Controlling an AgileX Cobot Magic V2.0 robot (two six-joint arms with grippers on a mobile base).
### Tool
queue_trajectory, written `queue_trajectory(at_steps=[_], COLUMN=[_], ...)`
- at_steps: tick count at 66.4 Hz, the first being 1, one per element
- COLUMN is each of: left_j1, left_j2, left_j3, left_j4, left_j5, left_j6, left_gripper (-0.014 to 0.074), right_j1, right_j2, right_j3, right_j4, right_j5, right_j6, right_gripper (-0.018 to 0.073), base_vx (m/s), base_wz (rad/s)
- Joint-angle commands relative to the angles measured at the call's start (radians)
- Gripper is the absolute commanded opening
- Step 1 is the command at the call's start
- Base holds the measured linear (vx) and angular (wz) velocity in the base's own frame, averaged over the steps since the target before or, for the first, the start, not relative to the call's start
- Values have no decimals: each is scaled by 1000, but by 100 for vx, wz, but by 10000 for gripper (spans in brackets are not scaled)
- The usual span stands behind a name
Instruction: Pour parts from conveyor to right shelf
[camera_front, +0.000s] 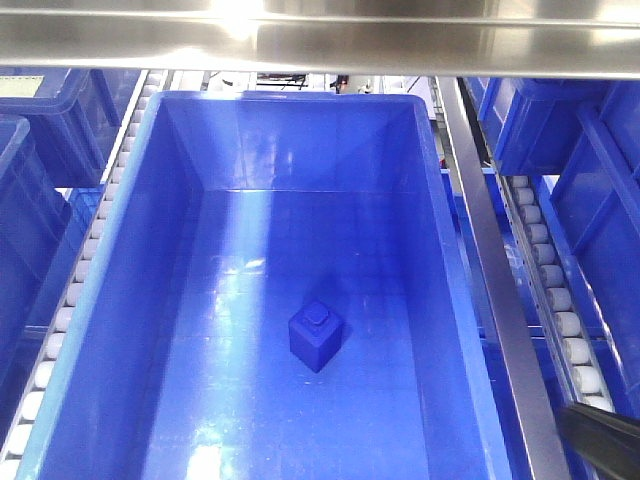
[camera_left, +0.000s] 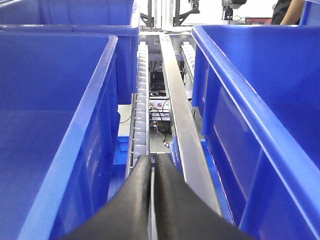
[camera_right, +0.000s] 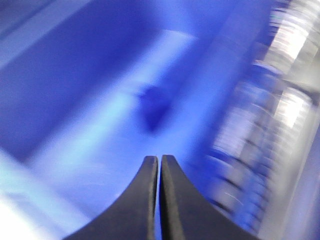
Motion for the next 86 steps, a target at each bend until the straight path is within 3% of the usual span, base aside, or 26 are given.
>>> queue_trajectory(at_steps=[1,7,15,35,47,54,63,86], left_j1=[-8,-8,-8,-8,-8,-8,-8,-8], left_j2=[16,16,16,16,16,16,16,16], left_j3=[-20,-20,-20,-20,-20,-20,-20,-20], left_j4=[-8,-8,-8,-8,-8,-8,-8,-8], left_j5=[-79,-79,-79,-79,-79,-79,-79,-79], left_j6=[-8,-8,-8,-8,-8,-8,-8,-8], left_gripper=[-6,-6,-6,-6,-6,-6,-6,-6], right_j1=[-95,-190,-261,-275,-280,-327,-392,-391], right_j2=[-36,-86,-154,-290,-290,-290,-292,-292], right_j3=[11,30,58,237,323,323,324,324], right_j4=[-38,-91,-134,-154,-296,-357,-345,-278], right_j5=[-85,-89,-132,-267,-338,-347,-373,-399], right_j6=[-1,-1,-1,-1,-1,-1,-1,-1], right_gripper=[-9,-9,-9,-9,-9,-9,-9,-9], base_vx=[0,0,0,0,0,0,0,0], base_wz=[0,0,0,0,0,0,0,0])
